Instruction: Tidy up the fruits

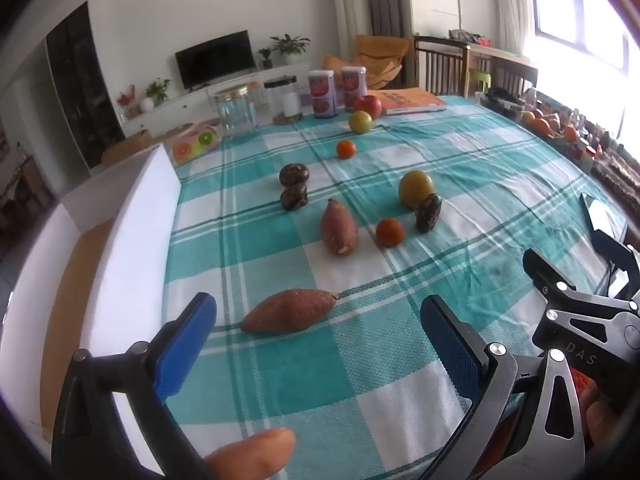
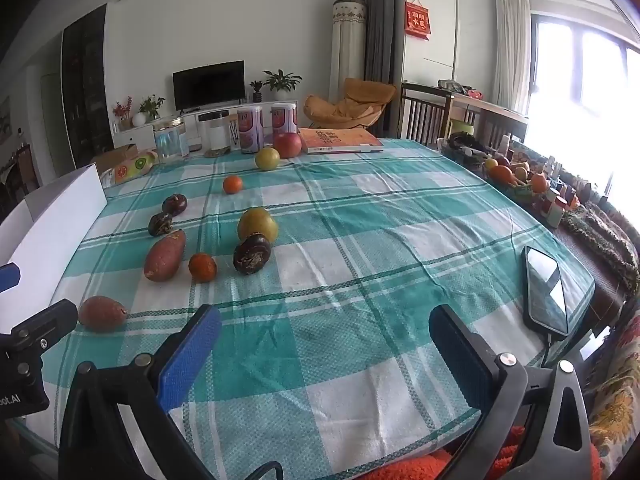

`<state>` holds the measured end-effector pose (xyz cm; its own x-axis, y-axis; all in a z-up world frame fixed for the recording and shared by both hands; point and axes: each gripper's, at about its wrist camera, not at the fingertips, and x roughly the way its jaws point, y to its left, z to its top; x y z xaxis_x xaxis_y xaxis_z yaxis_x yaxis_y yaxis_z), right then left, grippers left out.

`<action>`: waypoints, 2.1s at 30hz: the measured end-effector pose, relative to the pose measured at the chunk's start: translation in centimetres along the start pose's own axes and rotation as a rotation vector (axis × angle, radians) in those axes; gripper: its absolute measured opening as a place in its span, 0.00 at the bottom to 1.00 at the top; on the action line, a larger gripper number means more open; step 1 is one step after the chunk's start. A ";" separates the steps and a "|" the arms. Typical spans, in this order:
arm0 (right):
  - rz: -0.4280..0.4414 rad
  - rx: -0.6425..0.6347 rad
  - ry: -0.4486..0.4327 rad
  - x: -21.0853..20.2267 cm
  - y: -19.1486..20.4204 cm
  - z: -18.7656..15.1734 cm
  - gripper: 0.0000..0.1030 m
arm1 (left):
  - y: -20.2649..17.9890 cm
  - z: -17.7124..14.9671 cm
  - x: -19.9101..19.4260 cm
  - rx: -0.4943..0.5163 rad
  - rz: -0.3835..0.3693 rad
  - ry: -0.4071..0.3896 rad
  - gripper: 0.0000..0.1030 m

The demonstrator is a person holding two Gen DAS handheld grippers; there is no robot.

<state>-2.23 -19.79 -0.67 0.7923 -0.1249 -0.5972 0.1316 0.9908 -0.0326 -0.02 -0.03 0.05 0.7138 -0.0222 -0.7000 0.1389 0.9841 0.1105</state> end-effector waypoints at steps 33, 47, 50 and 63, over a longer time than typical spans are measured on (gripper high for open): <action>-0.015 -0.023 -0.014 -0.1 0.2 -0.1 1.00 | 1.0 -0.6 -0.2 -0.092 -0.088 0.028 0.99; -0.012 -0.020 -0.014 -0.1 0.2 -0.1 1.00 | 0.5 -0.9 0.0 -0.074 -0.076 0.051 0.99; -0.012 -0.020 -0.014 -0.1 0.1 -0.1 1.00 | 0.6 -1.2 0.5 -0.073 -0.071 0.069 0.99; 0.006 0.012 0.012 0.6 -0.2 -0.4 1.00 | 2.6 -6.4 7.2 -0.131 -0.031 0.344 0.99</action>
<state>-2.05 -20.04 -1.36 0.7861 -0.1178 -0.6067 0.1337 0.9908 -0.0191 1.11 3.48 -9.23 0.4350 -0.0140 -0.9003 0.0523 0.9986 0.0097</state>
